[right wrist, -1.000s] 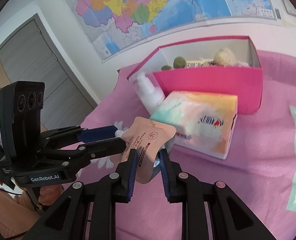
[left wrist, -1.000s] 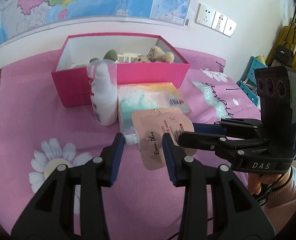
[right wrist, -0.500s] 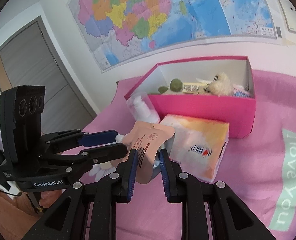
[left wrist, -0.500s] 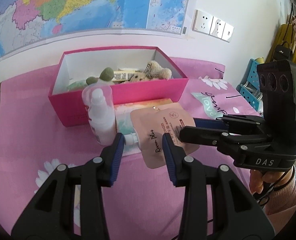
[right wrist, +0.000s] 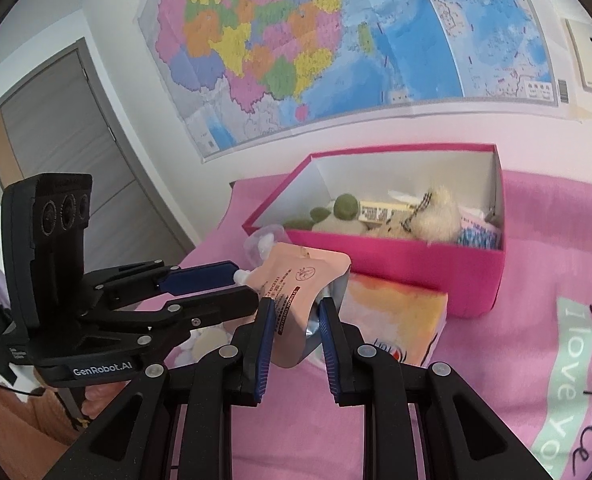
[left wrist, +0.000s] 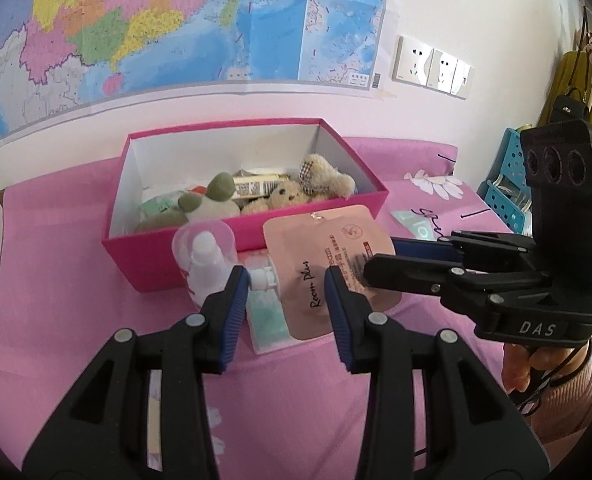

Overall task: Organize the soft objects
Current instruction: 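Lift the hand cream pouch and carry it over the pink box, then lower the pouch into the box and open the right gripper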

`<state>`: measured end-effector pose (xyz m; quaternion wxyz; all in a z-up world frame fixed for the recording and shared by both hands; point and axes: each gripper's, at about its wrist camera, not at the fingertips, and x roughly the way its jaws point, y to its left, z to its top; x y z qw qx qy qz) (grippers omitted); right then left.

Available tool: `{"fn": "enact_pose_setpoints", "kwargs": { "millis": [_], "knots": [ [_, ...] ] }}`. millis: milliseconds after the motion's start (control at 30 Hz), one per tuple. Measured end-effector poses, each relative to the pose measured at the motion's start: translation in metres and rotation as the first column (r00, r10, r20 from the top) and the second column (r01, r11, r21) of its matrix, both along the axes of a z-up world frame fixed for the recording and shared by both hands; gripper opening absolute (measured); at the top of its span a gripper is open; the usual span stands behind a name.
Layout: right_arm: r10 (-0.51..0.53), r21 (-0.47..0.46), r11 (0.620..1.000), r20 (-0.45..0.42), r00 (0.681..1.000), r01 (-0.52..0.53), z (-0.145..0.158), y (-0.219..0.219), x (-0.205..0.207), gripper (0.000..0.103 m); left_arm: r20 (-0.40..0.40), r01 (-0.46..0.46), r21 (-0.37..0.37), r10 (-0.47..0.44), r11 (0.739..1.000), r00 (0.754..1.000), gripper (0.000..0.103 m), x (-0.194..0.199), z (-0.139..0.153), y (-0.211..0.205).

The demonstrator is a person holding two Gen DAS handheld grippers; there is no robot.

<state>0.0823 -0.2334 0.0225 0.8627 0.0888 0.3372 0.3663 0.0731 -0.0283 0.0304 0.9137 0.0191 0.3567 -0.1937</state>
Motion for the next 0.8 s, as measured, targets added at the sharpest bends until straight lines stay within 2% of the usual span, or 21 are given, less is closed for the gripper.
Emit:
{"fn": "enact_pose_setpoints", "kwargs": {
  "millis": [367,800],
  "knots": [
    [-0.007,0.009,1.000,0.040,0.999,0.007,0.016,0.001,0.019,0.023,0.032,-0.009,0.002,0.009,1.000,0.999,0.041,0.021,0.014,-0.002],
    [-0.018,0.018,1.000,0.052,0.998,0.017,0.024,0.003,0.045,0.023,0.028,-0.024,-0.003,0.024,1.000,0.999,0.041,0.047,0.019,-0.003]
  ]
}}
